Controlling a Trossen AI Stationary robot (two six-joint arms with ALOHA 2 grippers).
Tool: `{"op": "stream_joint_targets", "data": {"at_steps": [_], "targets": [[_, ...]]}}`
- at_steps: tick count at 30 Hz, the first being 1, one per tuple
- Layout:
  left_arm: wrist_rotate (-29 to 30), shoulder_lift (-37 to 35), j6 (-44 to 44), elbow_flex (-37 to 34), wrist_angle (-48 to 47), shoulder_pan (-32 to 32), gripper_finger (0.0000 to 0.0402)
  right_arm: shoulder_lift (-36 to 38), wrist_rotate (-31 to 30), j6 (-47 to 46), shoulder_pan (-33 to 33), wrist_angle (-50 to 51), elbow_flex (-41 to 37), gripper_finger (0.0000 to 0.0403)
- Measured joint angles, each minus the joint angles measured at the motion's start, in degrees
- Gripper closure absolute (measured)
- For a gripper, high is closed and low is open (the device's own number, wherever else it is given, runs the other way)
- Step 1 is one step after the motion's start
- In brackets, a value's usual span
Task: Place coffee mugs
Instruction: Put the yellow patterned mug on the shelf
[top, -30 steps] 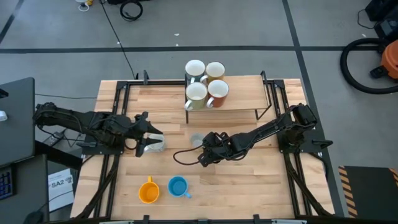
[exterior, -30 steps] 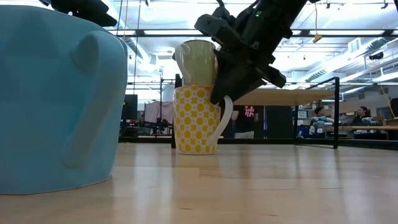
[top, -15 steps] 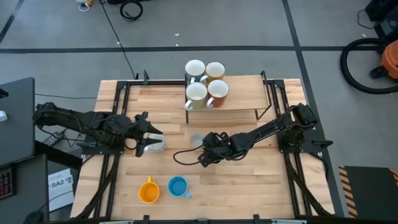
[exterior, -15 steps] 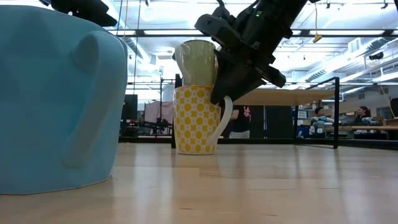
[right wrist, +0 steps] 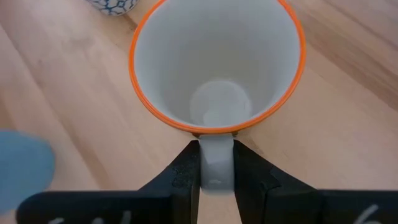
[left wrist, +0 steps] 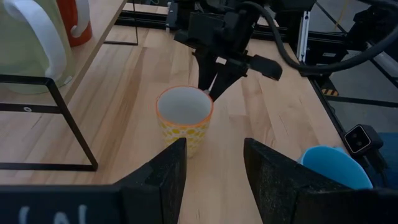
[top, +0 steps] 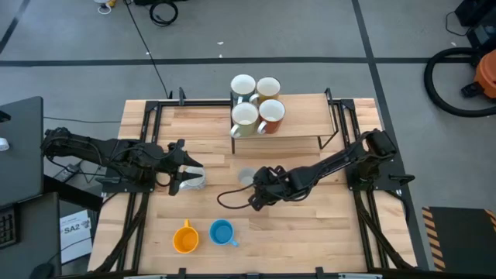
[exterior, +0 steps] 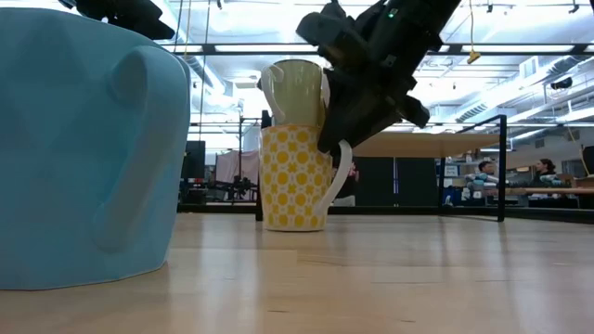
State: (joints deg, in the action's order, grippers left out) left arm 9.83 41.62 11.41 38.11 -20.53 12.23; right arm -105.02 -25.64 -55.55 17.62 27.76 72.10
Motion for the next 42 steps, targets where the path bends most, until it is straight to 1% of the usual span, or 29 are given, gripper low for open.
{"op": "stream_joint_targets", "data": {"at_steps": [10, 15, 23, 30, 42], "targets": [[-0.01, 0.01, 0.01, 0.0, -0.02, 0.0, 0.0235, 5.29, 0.05, 0.0, 1.53, 2.64, 0.0, 0.0327], [0.01, -0.01, 0.01, 0.0, -0.02, 0.0, 0.0235, 9.3, 1.64, 0.0, 2.26, 3.77, 0.0, 0.0327], [-0.01, -0.01, 0.0, 0.0, -0.02, 0.01, 0.0235, 17.7, 4.6, 0.0, 2.67, 6.7, -0.02, 0.0327], [0.0, 0.0, 0.0, 0.0, -0.02, 0.01, 0.0235, 26.1, 4.76, 0.2, 2.44, 7.84, 0.0, 0.0327], [0.01, -0.01, 0.06, 0.0, -0.01, 0.02, 0.0235, 39.36, 4.75, 0.21, 2.46, 16.27, 0.0, 0.0327]]}}
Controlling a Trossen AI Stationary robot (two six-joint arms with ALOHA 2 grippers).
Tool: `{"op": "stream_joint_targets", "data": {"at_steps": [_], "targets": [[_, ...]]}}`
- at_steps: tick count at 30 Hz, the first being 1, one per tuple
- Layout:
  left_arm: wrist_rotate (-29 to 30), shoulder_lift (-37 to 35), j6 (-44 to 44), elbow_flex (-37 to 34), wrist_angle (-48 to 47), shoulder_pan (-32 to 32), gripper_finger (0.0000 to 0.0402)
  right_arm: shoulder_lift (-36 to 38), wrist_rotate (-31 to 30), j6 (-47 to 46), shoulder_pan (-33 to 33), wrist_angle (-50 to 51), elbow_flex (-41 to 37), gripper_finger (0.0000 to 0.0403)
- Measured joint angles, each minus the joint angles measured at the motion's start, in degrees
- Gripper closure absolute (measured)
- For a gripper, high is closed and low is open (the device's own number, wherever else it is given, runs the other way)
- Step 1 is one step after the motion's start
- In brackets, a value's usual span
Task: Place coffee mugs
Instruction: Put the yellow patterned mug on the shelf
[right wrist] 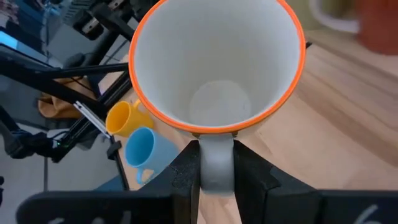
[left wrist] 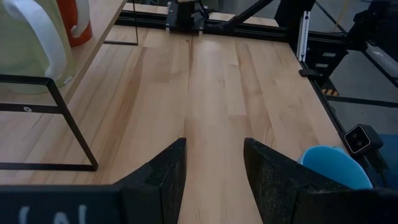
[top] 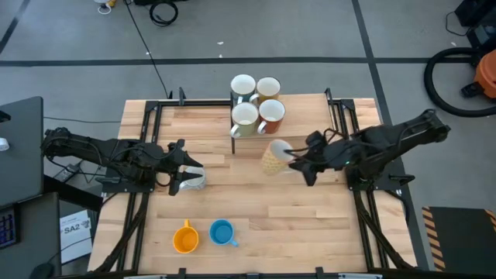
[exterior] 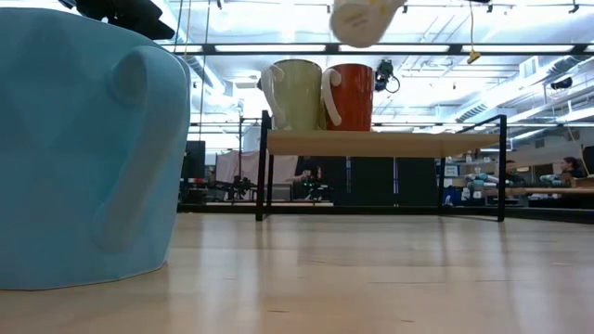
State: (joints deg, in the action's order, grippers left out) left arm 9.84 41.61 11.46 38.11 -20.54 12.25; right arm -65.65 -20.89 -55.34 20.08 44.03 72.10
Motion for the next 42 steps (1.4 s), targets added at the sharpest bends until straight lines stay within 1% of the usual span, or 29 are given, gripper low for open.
{"op": "stream_joint_targets", "data": {"at_steps": [7, 10, 14, 18, 23, 31, 34, 42], "targets": [[-0.02, 0.01, 1.14, 0.0, 0.01, -0.01, 0.0235, 5.67, 0.36, -0.26, 0.0, 9.91, 0.0, 0.0327], [-0.02, 0.02, 1.31, 0.0, 0.01, -0.02, 0.0235, 7.48, -0.64, -0.43, -0.09, 13.74, 0.0, 0.0327], [-0.02, 0.01, 1.42, 0.0, 0.01, -0.01, 0.0235, 9.41, -2.1, -0.39, -1.75, 17.73, 0.0, 0.0327], [0.0, 0.02, 1.42, 0.0, 0.08, -0.02, 0.0235, 10.66, -3.51, 0.36, -4.98, 21.18, 0.0, 0.0327], [-0.01, 0.02, 1.44, 0.0, 0.19, -0.01, 0.0235, 11.28, -3.51, 4.72, -11.0, 23.56, 0.0, 0.0327], [0.0, 0.02, 1.46, 0.0, 0.37, -0.01, 0.0235, 10.41, -2.64, 16.64, -22.7, 20.17, 0.0, 0.0326], [0.0, 0.0, 1.46, 0.0, 0.66, -0.02, 0.0235, 9.46, -1.22, 21.4, -27.49, 18.58, 0.0, 0.0326], [0.0, 0.0, 1.49, 0.0, 1.19, -0.01, 0.0235, 5.92, 5.57, 33.36, -39.99, 15.11, 0.0, 0.0326]]}}
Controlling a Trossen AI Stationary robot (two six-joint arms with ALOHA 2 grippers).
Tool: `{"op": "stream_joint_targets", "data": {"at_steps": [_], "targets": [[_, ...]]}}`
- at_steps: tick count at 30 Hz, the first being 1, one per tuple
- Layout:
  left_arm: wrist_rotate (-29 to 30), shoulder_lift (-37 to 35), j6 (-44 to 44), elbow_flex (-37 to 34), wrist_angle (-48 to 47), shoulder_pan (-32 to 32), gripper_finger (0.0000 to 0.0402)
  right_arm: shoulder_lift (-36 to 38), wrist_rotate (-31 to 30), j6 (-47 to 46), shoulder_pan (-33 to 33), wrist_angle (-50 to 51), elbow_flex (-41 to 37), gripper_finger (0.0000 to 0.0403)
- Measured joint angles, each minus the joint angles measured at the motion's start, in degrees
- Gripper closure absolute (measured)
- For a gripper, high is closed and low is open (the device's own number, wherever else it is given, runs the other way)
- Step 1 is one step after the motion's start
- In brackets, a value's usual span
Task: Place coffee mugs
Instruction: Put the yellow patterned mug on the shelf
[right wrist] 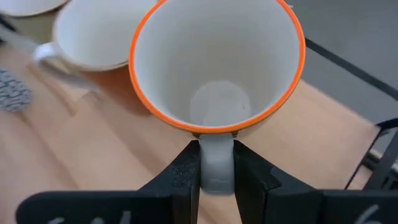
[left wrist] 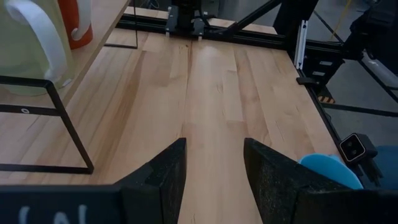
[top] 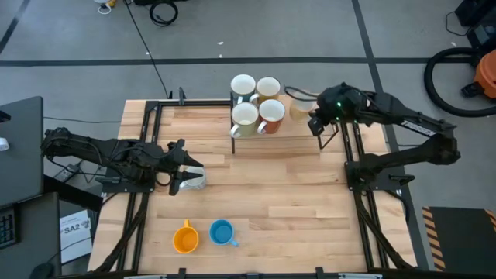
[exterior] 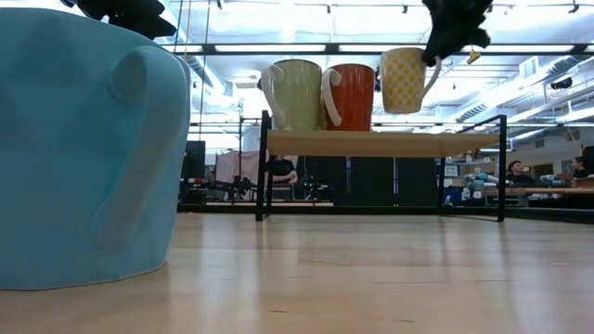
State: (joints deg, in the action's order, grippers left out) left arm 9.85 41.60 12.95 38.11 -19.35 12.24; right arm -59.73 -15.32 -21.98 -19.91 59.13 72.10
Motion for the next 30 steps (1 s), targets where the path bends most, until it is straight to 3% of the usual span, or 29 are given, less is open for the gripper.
{"op": "stream_joint_targets", "data": {"at_steps": [13, 30], "targets": [[0.0, 0.01, 0.0, 0.0, 0.09, 0.0, 0.0235, -5.9, 10.74, 11.34, -15.61, -5.83, 0.0, 0.0325], [0.0, 0.01, 0.0, 0.0, 0.13, 0.0, 0.0235, -14.78, 21.21, 16.47, -24.07, -12.3, 0.15, 0.0325]]}}
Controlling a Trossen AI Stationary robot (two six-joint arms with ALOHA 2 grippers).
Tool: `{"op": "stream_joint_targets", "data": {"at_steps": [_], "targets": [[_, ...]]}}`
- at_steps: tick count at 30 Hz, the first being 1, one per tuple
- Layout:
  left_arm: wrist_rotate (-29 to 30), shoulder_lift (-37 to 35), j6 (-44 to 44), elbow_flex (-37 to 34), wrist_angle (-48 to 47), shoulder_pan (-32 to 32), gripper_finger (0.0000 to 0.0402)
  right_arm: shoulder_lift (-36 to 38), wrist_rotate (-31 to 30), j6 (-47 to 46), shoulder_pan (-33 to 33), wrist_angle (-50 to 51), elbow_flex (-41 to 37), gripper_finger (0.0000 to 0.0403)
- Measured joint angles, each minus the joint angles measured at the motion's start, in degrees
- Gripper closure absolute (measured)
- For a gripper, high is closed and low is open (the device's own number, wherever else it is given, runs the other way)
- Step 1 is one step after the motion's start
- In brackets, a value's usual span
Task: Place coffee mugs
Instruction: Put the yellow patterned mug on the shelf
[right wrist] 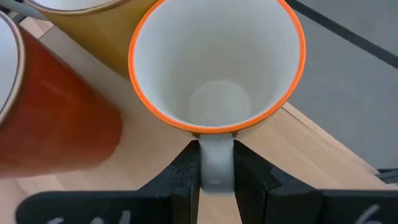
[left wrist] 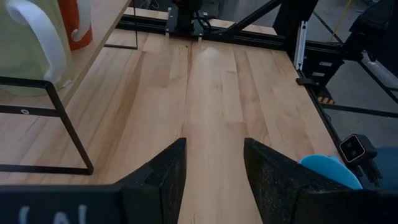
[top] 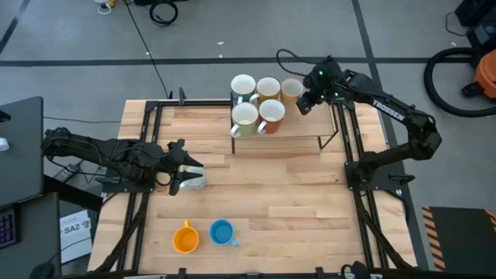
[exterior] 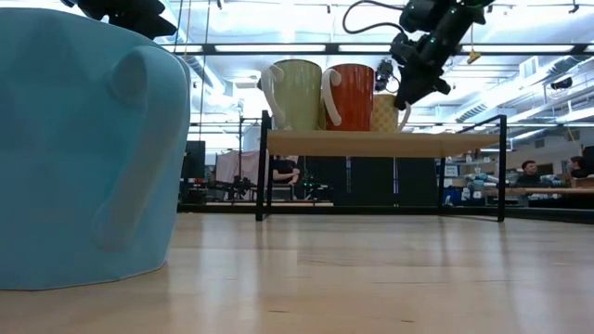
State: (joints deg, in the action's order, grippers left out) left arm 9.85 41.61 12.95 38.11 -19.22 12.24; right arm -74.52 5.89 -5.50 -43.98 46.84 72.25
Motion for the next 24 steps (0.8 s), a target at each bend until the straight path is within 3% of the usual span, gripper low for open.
{"op": "stream_joint_targets", "data": {"at_steps": [24], "targets": [[0.0, 0.01, 1.49, 0.0, 0.2, 0.01, 0.0235, -0.16, 1.25, 0.16, -0.45, -0.2, -0.09, 0.0308]]}}
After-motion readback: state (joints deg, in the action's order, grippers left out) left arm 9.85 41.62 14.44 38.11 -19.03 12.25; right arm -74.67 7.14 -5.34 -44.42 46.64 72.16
